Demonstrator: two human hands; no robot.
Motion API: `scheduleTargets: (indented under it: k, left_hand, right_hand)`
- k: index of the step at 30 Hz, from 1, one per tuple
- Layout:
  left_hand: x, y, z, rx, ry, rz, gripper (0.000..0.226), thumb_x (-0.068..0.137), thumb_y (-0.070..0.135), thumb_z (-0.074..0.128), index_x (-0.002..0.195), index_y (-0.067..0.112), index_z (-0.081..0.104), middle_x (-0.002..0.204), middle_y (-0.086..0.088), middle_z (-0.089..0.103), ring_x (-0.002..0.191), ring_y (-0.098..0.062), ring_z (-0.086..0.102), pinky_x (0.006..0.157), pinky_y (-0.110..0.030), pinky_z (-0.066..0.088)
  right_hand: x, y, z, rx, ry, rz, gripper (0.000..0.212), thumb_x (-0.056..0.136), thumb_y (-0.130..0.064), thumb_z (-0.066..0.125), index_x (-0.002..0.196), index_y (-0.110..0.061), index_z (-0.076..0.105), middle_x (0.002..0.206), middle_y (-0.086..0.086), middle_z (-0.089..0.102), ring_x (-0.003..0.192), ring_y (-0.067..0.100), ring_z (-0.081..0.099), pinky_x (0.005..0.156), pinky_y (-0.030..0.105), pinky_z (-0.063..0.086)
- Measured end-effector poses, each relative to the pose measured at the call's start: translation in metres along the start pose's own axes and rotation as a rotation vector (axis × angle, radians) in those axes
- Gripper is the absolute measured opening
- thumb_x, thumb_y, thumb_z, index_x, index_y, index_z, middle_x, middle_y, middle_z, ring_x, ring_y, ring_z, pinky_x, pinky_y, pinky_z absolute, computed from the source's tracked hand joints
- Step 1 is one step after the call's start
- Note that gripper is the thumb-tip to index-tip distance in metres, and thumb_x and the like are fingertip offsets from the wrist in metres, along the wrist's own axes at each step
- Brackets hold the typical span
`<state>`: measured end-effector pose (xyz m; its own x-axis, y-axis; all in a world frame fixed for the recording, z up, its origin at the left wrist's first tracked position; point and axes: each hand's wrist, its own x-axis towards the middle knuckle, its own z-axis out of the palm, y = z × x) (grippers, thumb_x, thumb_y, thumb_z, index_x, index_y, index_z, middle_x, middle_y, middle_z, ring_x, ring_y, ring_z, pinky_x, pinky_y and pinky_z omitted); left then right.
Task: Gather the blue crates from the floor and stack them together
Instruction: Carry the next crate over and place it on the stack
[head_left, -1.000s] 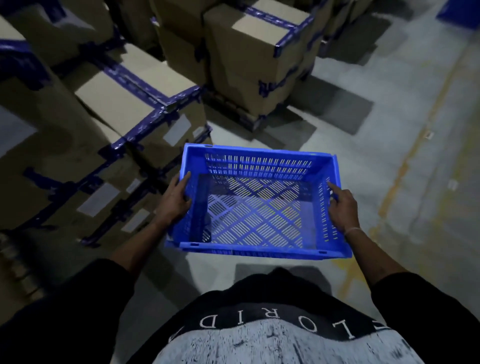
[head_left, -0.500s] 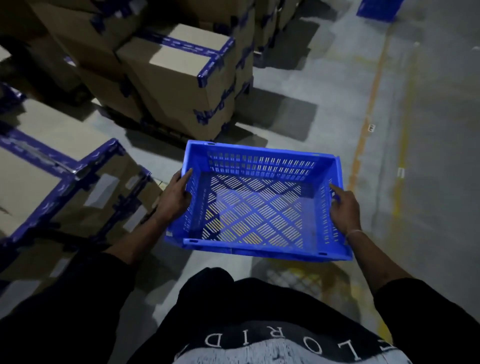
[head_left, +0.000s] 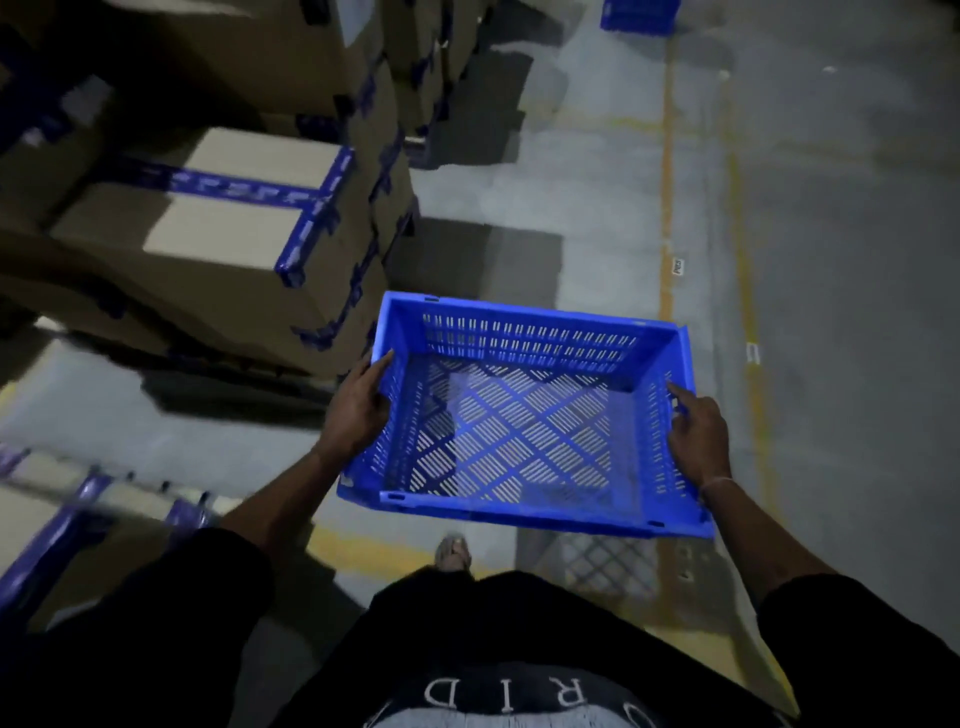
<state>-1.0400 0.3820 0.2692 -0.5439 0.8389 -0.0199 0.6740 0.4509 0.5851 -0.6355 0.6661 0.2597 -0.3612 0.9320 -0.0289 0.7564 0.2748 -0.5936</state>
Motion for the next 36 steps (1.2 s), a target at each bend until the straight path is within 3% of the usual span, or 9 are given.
scheduleTargets:
  k: [6, 10, 14, 19, 28, 30, 34, 36]
  left_hand:
    - [0.15, 0.029, 0.004, -0.012, -0.073, 0.062, 0.072, 0.087, 0.0, 0.058, 0.155, 0.018, 0.039, 0.153, -0.015, 0.041, 0.133, -0.035, 0.05, 0.105, -0.046, 0.047]
    - [0.249, 0.046, 0.027, -0.007, -0.103, 0.105, 0.073, 0.084, 0.01, 0.053, 0.154, 0.024, 0.039, 0.153, -0.009, 0.041, 0.128, -0.033, 0.055, 0.097, -0.047, 0.052]
    - [0.353, 0.07, 0.069, 0.016, -0.111, 0.125, 0.074, 0.078, 0.024, 0.042, 0.152, 0.027, 0.04, 0.154, -0.007, 0.041, 0.132, -0.03, 0.053, 0.104, -0.046, 0.049]
    - [0.469, 0.14, 0.101, -0.003, -0.08, 0.131, 0.074, 0.082, 0.005, 0.055, 0.152, 0.021, 0.043, 0.153, -0.01, 0.043, 0.126, -0.034, 0.057, 0.098, -0.042, 0.051]
    - [0.664, 0.222, 0.114, -0.133, -0.136, 0.155, 0.081, 0.076, 0.024, 0.057, 0.155, 0.026, 0.038, 0.154, -0.009, 0.041, 0.126, -0.03, 0.056, 0.101, -0.044, 0.049]
    - [0.714, 0.234, 0.118, -0.128, -0.122, 0.154, 0.082, 0.074, 0.021, 0.057, 0.154, 0.021, 0.041, 0.155, -0.012, 0.042, 0.128, -0.034, 0.055, 0.104, -0.044, 0.047]
    - [0.817, 0.245, 0.133, -0.152, -0.111, 0.142, 0.077, 0.076, 0.014, 0.058, 0.152, 0.014, 0.043, 0.156, -0.014, 0.04, 0.125, -0.029, 0.056, 0.101, -0.028, 0.041]
    - [0.88, 0.241, 0.145, -0.119, -0.09, 0.146, 0.074, 0.082, 0.007, 0.063, 0.153, 0.017, 0.043, 0.156, -0.012, 0.041, 0.131, -0.03, 0.053, 0.103, -0.032, 0.042]
  right_hand:
    - [0.102, 0.001, -0.001, 0.011, 0.069, 0.097, 0.044, 0.099, -0.003, 0.046, 0.141, -0.012, 0.054, 0.106, 0.025, 0.05, 0.093, 0.043, 0.054, 0.084, 0.036, 0.042]
    - [0.183, 0.018, -0.007, 0.004, 0.095, 0.124, 0.044, 0.099, -0.002, 0.046, 0.141, -0.011, 0.054, 0.104, 0.024, 0.05, 0.091, 0.043, 0.054, 0.077, 0.031, 0.037]
    - [0.28, 0.043, -0.013, 0.023, 0.123, 0.106, 0.047, 0.093, 0.006, 0.05, 0.137, -0.009, 0.058, 0.096, 0.024, 0.052, 0.087, 0.043, 0.056, 0.076, 0.034, 0.038]
    - [0.407, 0.068, -0.05, 0.016, 0.149, 0.135, 0.047, 0.092, 0.007, 0.05, 0.136, -0.009, 0.059, 0.102, 0.026, 0.054, 0.091, 0.043, 0.058, 0.079, 0.035, 0.042]
    - [0.62, 0.068, -0.115, 0.0, 0.151, 0.084, 0.057, 0.085, 0.013, 0.052, 0.137, -0.009, 0.057, 0.103, 0.023, 0.052, 0.089, 0.041, 0.058, 0.082, 0.035, 0.045]
    - [0.672, 0.066, -0.118, -0.015, 0.159, 0.07, 0.057, 0.085, 0.013, 0.053, 0.137, -0.009, 0.058, 0.102, 0.023, 0.052, 0.087, 0.042, 0.058, 0.082, 0.035, 0.044]
    - [0.78, 0.063, -0.109, -0.034, 0.164, 0.075, 0.056, 0.086, 0.011, 0.052, 0.138, -0.01, 0.057, 0.104, 0.023, 0.052, 0.089, 0.043, 0.059, 0.084, 0.039, 0.047]
    - [0.838, 0.06, -0.1, -0.044, 0.162, 0.06, 0.057, 0.086, 0.011, 0.053, 0.138, -0.011, 0.056, 0.104, 0.023, 0.053, 0.091, 0.044, 0.059, 0.085, 0.04, 0.047]
